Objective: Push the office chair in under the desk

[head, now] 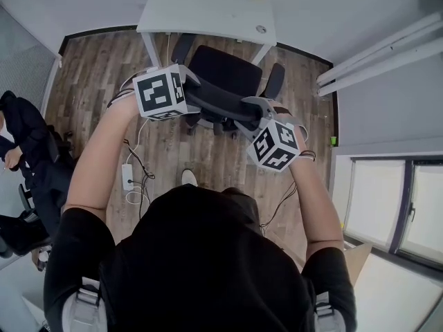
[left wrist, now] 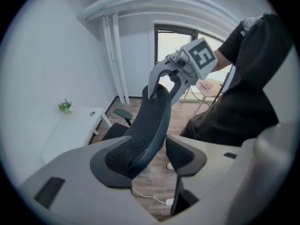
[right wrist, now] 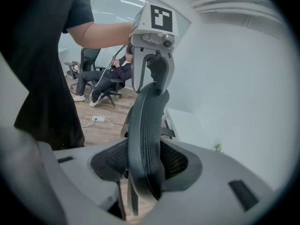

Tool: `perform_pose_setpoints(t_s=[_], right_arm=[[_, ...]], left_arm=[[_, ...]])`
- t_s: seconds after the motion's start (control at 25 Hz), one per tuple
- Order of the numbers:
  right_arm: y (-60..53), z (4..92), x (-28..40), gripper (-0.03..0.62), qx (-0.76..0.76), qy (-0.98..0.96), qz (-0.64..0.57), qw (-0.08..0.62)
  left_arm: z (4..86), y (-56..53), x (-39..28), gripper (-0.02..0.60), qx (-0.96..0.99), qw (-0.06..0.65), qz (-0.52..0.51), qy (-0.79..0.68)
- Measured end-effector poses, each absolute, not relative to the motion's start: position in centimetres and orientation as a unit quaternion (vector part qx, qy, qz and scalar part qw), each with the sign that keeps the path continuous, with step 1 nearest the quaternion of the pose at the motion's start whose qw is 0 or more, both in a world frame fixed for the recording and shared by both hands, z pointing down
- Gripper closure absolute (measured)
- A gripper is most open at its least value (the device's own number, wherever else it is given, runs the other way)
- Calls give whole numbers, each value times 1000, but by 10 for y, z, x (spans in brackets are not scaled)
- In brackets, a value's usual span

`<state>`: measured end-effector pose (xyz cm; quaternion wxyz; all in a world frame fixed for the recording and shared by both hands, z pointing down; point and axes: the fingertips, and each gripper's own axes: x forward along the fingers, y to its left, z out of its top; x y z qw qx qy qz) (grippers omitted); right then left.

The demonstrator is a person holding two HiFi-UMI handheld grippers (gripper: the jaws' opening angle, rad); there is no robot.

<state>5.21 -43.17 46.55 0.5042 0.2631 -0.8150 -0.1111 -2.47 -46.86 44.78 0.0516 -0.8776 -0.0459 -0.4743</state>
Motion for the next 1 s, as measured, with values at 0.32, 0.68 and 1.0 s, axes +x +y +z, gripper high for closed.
perform_pose_setpoints(t_s=[0.32,0.68,1.0], right_arm=[[-407,409,59,418,273,-891,-50,359],[-400,328,103,421,386,-914,-41,116],[-383,310,121,428,426,-904,-19,14]], left_arm=[[377,-439,-22,357,-951,3,-307,32],[318,-407,32,404,-984,15,-101,146],[297,-396,41,452,-973,10,20,229]])
